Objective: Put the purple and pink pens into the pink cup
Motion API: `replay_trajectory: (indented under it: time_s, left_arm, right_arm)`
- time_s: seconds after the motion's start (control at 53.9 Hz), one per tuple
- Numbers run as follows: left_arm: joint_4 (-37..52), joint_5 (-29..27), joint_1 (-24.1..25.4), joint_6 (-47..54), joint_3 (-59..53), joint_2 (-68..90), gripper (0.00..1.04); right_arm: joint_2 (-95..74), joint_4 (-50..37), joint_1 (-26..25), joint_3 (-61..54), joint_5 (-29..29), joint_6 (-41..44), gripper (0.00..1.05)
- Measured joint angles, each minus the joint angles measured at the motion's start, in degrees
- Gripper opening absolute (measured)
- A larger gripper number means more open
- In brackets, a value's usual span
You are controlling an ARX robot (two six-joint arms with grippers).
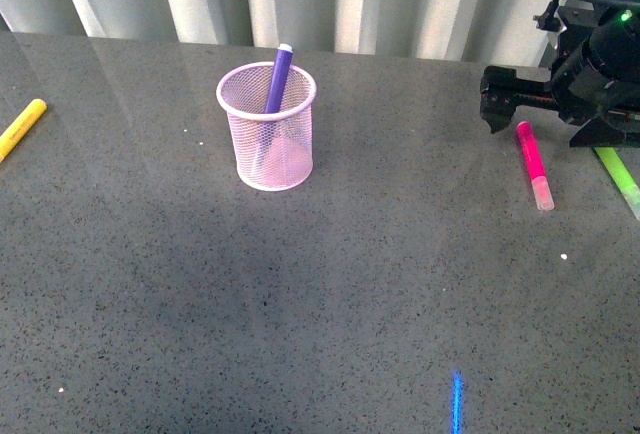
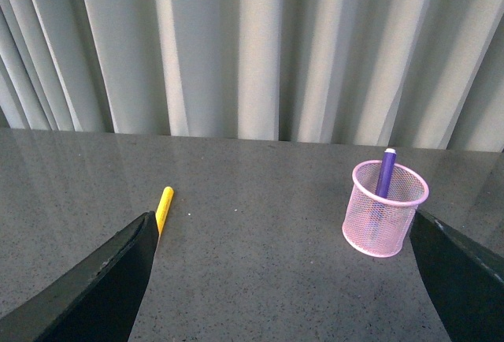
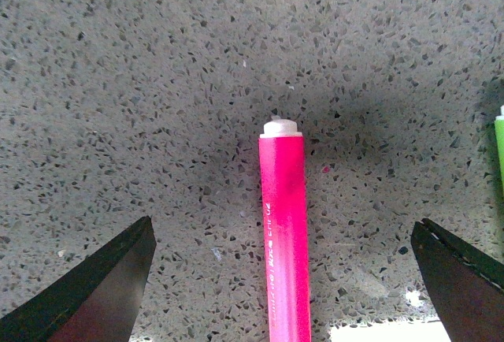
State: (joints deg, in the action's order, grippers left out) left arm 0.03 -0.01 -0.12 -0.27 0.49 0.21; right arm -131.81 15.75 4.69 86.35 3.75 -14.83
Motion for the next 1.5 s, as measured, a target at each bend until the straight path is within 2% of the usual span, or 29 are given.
replay_trajectory:
  time_s: [0.39, 0.668, 0.835, 1.114, 1.244, 1.318, 1.503]
  left_arm:
    - [0.0, 0.0, 0.0, 0.0, 0.0, 0.0, 0.98]
    - [0.0, 0.0, 0.0, 0.0, 0.0, 0.0, 0.98]
    - [0.0, 0.0, 0.0, 0.0, 0.0, 0.0, 0.98]
    - [0.0, 0.0, 0.0, 0.0, 0.0, 0.0, 0.98]
    - [0.0, 0.0, 0.0, 0.0, 0.0, 0.0, 0.98]
    - [0.0, 0.0, 0.0, 0.0, 0.0, 0.0, 0.98]
    - [0.0, 0.0, 0.0, 0.0, 0.0, 0.0, 0.98]
  right_arm:
    - [-2.3, -0.7, 0.2, 0.5, -0.4, 0.0, 0.98]
    - [-3.5, -0.5, -0.2, 2.2, -0.6, 0.5, 0.45]
    - [-3.5, -2.3, 0.0, 2.0, -3.6, 1.0, 0.13]
    - [-2.4, -5.5, 0.3, -0.8, -4.0, 1.1, 0.12]
    - [-0.7, -9.9, 0.7, -4.7, -2.1, 1.9, 0.12]
    - [1.7, -18.1, 1.3, -9.9, -0.3, 4.7, 0.12]
    - [7.9, -35.2, 2.1, -19.0, -2.2, 9.7, 0.12]
